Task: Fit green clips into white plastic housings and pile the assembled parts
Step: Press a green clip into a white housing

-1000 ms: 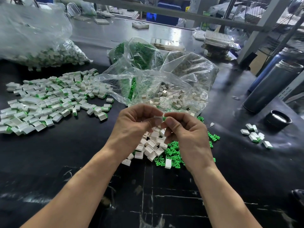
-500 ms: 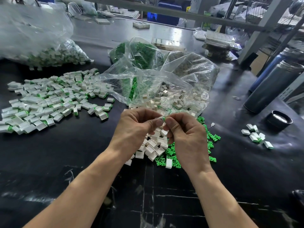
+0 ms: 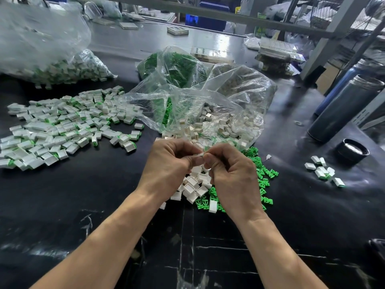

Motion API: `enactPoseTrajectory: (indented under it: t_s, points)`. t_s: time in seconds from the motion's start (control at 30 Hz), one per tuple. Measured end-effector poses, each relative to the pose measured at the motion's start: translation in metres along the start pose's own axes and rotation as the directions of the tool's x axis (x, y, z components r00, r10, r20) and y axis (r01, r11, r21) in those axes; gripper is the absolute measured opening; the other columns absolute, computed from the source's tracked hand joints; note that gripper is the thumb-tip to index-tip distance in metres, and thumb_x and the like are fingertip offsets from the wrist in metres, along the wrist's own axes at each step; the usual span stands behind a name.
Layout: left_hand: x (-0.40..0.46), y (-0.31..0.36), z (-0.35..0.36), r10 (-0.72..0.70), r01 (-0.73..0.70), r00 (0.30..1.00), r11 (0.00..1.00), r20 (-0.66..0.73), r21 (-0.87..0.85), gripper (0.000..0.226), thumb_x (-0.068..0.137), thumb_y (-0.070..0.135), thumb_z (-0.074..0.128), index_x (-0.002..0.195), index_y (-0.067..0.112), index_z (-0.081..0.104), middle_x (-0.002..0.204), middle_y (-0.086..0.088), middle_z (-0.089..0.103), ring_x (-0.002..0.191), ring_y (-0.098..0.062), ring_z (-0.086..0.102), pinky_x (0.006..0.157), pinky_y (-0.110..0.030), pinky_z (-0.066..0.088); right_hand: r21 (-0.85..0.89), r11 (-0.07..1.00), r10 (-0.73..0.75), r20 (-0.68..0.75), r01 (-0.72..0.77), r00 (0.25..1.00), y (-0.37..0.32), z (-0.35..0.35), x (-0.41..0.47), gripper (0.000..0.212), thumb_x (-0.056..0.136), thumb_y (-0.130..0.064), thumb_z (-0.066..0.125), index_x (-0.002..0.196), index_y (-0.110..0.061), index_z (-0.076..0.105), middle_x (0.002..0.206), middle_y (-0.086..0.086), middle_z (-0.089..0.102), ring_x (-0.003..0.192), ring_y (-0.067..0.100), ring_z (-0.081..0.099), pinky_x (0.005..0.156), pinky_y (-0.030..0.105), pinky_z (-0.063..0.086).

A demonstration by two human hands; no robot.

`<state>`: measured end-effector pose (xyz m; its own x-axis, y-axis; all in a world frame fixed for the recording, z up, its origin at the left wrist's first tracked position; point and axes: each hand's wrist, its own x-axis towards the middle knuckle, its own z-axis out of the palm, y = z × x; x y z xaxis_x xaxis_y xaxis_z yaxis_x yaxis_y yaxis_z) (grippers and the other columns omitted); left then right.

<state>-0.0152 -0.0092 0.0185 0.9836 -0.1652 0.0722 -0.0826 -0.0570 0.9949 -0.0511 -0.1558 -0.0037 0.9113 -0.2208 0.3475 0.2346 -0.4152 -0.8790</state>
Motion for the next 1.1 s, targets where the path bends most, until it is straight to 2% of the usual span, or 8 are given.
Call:
enactPoseTrajectory:
  t_s: [0.27, 0.33, 0.43, 0.6, 0.7, 0.87, 1.0, 1.1]
  points:
    - [0.003, -0.001, 0.001, -0.004, 0.002, 1.0, 0.997, -0.019, -0.077, 0.011, 0.081, -0.002, 0.081, 0.082, 0.008, 0.079, 0.076, -0.013, 0.076, 0.058, -0.014, 0.058, 0.056, -0.024, 0.052, 0.267, 0.957, 0.114, 0.002, -0.111, 0.993, 0.0, 0.001, 0.0, 0.015, 0.097, -0.01, 0.071, 0.084, -0.017, 0.077, 0.073, 0.01, 0.069, 0.059, 0.015, 0.056, 0.05, 0.034, 0.05]
    - [0.004, -0.002, 0.002, 0.014, -0.015, 1.0, 0.996, -0.006, -0.085, 0.014, 0.081, -0.001, 0.081, 0.081, 0.013, 0.079, 0.073, -0.008, 0.075, 0.06, -0.014, 0.056, 0.058, -0.023, 0.05, 0.328, 0.936, 0.129, 0.011, -0.125, 0.992, -0.001, -0.001, 0.002, 0.018, 0.1, -0.018, 0.067, 0.086, -0.011, 0.075, 0.074, 0.013, 0.07, 0.058, 0.016, 0.056, 0.049, 0.031, 0.049]
    - [0.003, -0.002, 0.002, 0.035, -0.032, 0.999, 0.994, 0.024, -0.108, 0.01, 0.083, 0.004, 0.08, 0.086, 0.013, 0.078, 0.076, -0.002, 0.075, 0.065, -0.01, 0.059, 0.063, -0.021, 0.051, 0.423, 0.882, 0.214, 0.03, -0.207, 0.976, -0.004, -0.001, 0.004, 0.041, 0.103, -0.04, 0.054, 0.09, -0.005, 0.071, 0.071, 0.011, 0.07, 0.054, 0.016, 0.054, 0.043, 0.03, 0.044]
    - [0.0, -0.001, 0.004, 0.063, -0.056, 0.994, 0.996, 0.087, -0.071, 0.01, 0.086, 0.009, 0.079, 0.095, 0.009, 0.077, 0.089, -0.021, 0.073, 0.078, -0.018, 0.067, 0.083, -0.034, 0.056, 0.416, 0.857, 0.278, 0.123, -0.304, 0.953, -0.009, 0.004, 0.003, 0.064, 0.105, -0.058, 0.038, 0.074, -0.015, 0.073, 0.064, 0.008, 0.067, 0.049, 0.017, 0.051, 0.042, 0.028, 0.036]
    - [-0.002, 0.0, 0.008, 0.072, -0.056, 0.985, 0.993, 0.156, -0.107, 0.008, 0.088, 0.003, 0.076, 0.095, 0.006, 0.074, 0.075, -0.02, 0.067, 0.064, -0.02, 0.065, 0.07, -0.032, 0.055, 0.418, 0.838, 0.331, 0.124, -0.352, 0.935, -0.011, 0.007, 0.001, 0.066, 0.105, -0.058, 0.038, 0.064, -0.019, 0.071, 0.057, 0.006, 0.062, 0.045, 0.016, 0.048, 0.04, 0.027, 0.034]
    - [-0.004, -0.002, 0.013, 0.079, -0.048, 0.977, 0.986, 0.196, -0.158, 0.01, 0.088, 0.0, 0.074, 0.098, -0.001, 0.072, 0.087, -0.033, 0.066, 0.072, -0.032, 0.067, 0.065, -0.029, 0.058, 0.439, 0.807, 0.401, 0.085, -0.395, 0.912, -0.011, 0.012, 0.003, 0.057, 0.099, -0.055, 0.043, 0.06, -0.023, 0.067, 0.049, 0.002, 0.048, 0.041, 0.015, 0.038, 0.038, 0.021, 0.025]
    - [-0.002, -0.005, 0.013, 0.071, -0.044, 0.977, 0.99, 0.202, -0.134, 0.013, 0.086, 0.009, 0.078, 0.098, 0.005, 0.075, 0.098, -0.027, 0.07, 0.088, -0.039, 0.071, 0.087, -0.05, 0.059, 0.496, 0.802, 0.355, 0.051, -0.332, 0.933, -0.011, 0.015, 0.002, 0.061, 0.106, -0.039, 0.04, 0.053, -0.031, 0.069, 0.046, -0.012, 0.051, 0.04, 0.001, 0.047, 0.039, 0.015, 0.036]
    - [-0.002, -0.007, 0.014, 0.062, -0.042, 0.98, 0.993, 0.191, -0.106, 0.014, 0.086, 0.012, 0.08, 0.098, 0.006, 0.075, 0.102, -0.024, 0.071, 0.098, -0.044, 0.068, 0.095, -0.061, 0.053, 0.44, 0.842, 0.349, -0.007, -0.311, 0.937, -0.01, 0.02, 0.004, 0.052, 0.097, -0.045, 0.041, 0.054, -0.03, 0.067, 0.05, -0.012, 0.05, 0.048, 0.006, 0.047, 0.05, 0.026, 0.039]
